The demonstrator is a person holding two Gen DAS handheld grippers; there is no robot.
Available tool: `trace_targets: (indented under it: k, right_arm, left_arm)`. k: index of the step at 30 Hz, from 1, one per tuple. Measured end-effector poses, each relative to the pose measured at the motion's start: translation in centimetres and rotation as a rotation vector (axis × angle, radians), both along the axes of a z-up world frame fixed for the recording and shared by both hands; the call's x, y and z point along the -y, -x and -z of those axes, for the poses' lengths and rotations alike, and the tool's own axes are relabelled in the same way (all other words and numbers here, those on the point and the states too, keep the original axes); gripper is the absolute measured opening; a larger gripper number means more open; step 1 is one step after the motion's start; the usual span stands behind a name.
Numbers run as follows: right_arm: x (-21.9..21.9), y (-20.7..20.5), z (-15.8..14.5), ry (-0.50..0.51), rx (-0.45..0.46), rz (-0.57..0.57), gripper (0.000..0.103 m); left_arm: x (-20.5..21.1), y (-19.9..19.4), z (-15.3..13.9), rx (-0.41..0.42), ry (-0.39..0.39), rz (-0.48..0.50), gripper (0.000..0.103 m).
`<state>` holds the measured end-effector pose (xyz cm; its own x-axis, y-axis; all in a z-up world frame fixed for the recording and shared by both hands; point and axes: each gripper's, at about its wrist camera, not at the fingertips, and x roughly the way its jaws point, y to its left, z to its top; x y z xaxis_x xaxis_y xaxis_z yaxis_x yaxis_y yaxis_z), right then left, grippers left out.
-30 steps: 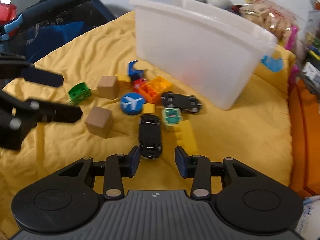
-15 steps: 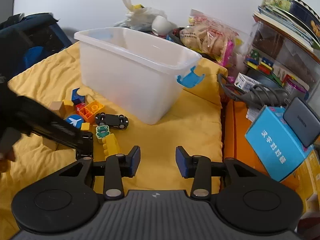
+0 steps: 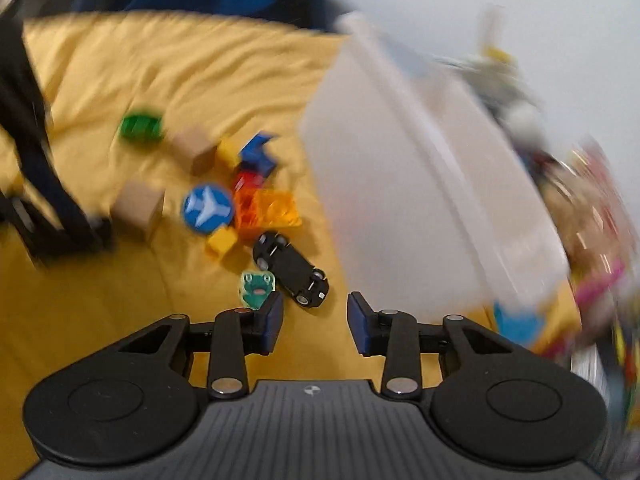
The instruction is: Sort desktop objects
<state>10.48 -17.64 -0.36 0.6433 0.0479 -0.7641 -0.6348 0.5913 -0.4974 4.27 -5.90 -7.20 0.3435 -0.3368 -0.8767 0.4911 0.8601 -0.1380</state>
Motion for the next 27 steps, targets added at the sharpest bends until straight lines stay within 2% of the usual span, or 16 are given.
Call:
trace_targets:
  k: [4, 6, 8, 9, 12, 13, 17, 19, 21, 24, 27]
  right_arm:
    - [-0.6, -2.2, 2.6, 0.19, -0.077, -0.2, 0.036]
    - [-0.7, -3.1, 3.6, 0.193, -0.132, -0.265, 0.034]
    - [-0.9, -3.8, 3.6, 0.146, -0.131, -0.307, 0.035]
    - [-1.1, -4.3, 3.5, 0.121, -0.145, -0.296, 0.034]
    - [-1.6, -5.5, 3.2, 0.049, -0.211, -0.182, 0.023]
    - [-1.7, -5.2, 3.2, 0.033, -0.209, -0.163, 0.019]
    - [-1.6, -2.5, 2.5, 0.009, -0.153, -0.102, 0.016]
    - [-1.4, -0.4, 1.7, -0.029, -0.118, -0.068, 0.016]
    - [-1.2, 1.3, 0.7, -0.075, -0.099, -0.037, 0.016]
    - [-1.2, 4.1, -0.9, -0.165, -0.092, -0.002, 0.016]
    - [-1.0, 5.6, -2.2, -0.338, -0.144, 0.096, 0.016]
  left_arm:
    - [-1.7, 1.5, 0.0, -0.005, -0.034, -0.023, 0.022]
    - [-2.2, 2.1, 0.0, -0.002, -0.043, -0.03, 0.022]
    - [-2.6, 2.5, 0.0, 0.0, -0.05, -0.032, 0.022]
    - [-2.7, 2.6, 0.0, -0.001, -0.051, -0.035, 0.022]
    - [-3.3, 2.5, 0.0, -0.006, -0.044, -0.045, 0.024]
    - [-3.5, 2.4, 0.0, -0.009, -0.036, -0.051, 0.024]
    - [-3.9, 2.6, 0.4, -0.026, -0.002, -0.06, 0.041]
    - [-4.0, 2.5, 0.9, -0.042, 0.017, -0.073, 0.04]
    - [-3.9, 2.6, 1.2, -0.034, 0.032, -0.078, 0.032]
    - [-3.2, 2.9, 1.0, 0.024, -0.021, -0.045, 0.032]
    - [-2.4, 3.9, 0.3, 0.15, -0.152, 0.032, 0.032]
